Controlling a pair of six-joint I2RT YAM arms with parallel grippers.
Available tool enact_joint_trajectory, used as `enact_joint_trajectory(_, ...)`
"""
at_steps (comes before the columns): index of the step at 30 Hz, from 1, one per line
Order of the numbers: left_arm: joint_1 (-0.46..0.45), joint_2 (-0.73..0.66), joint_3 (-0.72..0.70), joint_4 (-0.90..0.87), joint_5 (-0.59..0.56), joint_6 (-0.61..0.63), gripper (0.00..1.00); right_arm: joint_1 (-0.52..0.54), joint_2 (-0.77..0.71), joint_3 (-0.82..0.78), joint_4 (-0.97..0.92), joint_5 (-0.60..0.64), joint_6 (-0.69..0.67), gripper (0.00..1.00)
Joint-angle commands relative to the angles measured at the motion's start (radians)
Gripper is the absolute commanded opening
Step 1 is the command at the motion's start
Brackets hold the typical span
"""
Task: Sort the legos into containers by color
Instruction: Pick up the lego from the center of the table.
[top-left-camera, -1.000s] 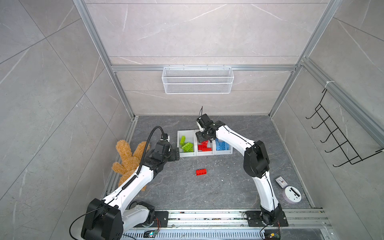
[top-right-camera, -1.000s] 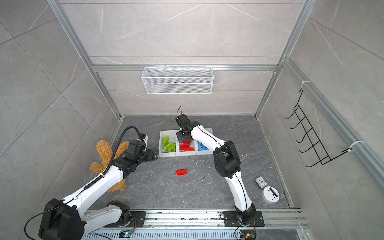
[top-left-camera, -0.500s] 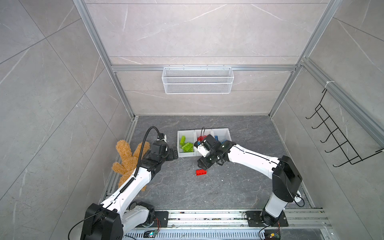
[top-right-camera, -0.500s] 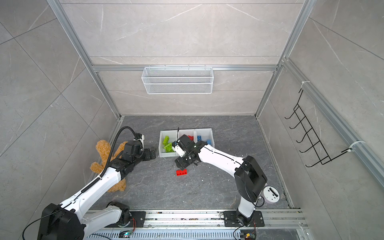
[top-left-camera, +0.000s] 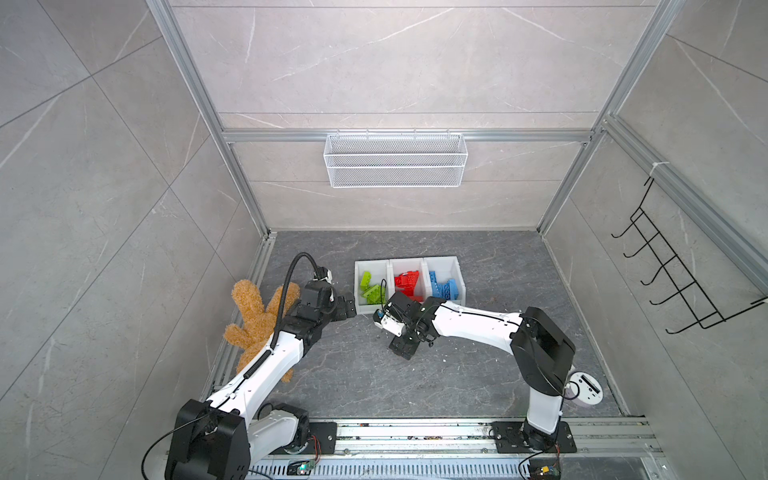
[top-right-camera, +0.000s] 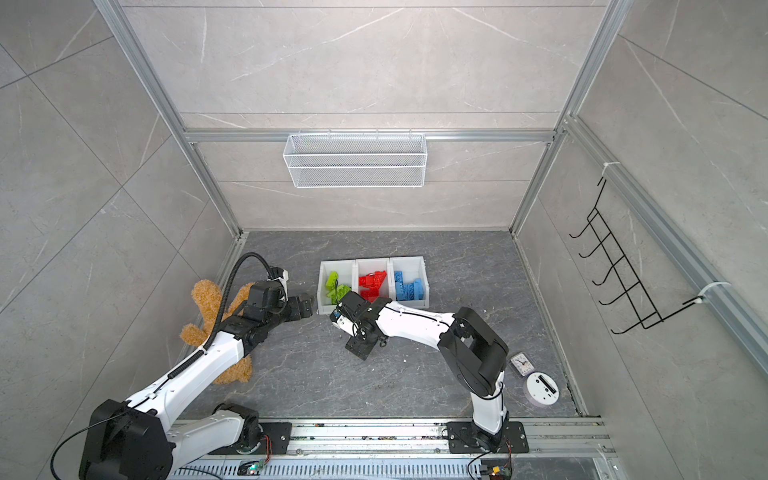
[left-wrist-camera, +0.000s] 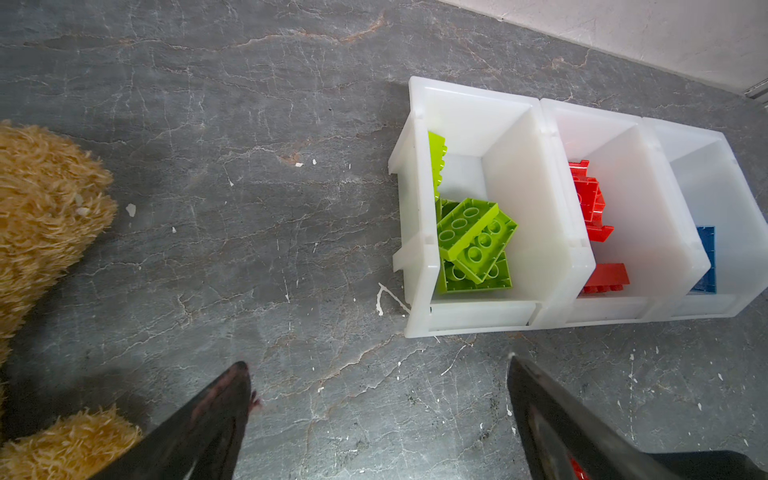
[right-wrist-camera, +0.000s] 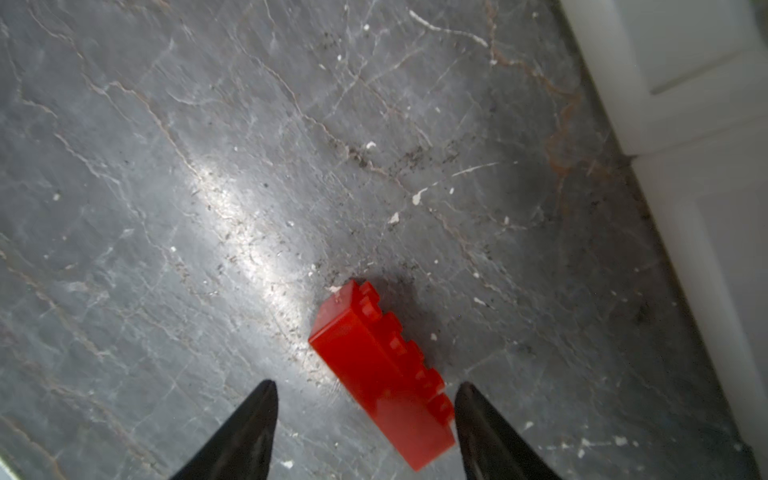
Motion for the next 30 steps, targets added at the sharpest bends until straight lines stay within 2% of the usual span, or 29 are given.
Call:
enact_joint_trajectory(1, 0.008, -0.017, 0.000, 0.022, -0.006, -0.006, 0.98, 0.009, 0.037, 0.040, -0.019, 0.003, -0.041, 0.69)
enact_joint_trajectory(7, 0.011, -0.033, -0.004, 0.022, -0.011, -0.010, 0.98, 0.011, 0.078, 0.055, -0.040, 0.020, -0.037, 0.58)
enact_joint_trajectory(17, 0.011, -0.036, -0.001, 0.015, -0.017, -0.008, 0.98, 0.013, -0.007, 0.013, -0.008, 0.082, 0.062, 0.32)
enact_joint_trajectory(21, 0.011, -0.028, -0.001, 0.014, -0.022, -0.007, 0.99, -0.001, -0.086, 0.031, -0.019, 0.099, 0.109, 0.28)
enact_joint_trajectory(25, 0.012, -0.017, 0.002, 0.015, -0.022, -0.006, 0.99, -0.074, -0.153, 0.121, -0.084, 0.092, 0.167, 0.27)
enact_joint_trajectory(30, 0.012, -0.016, -0.001, 0.018, -0.025, -0.001, 0.99, -0.189, -0.092, 0.247, -0.123, 0.123, 0.215, 0.29)
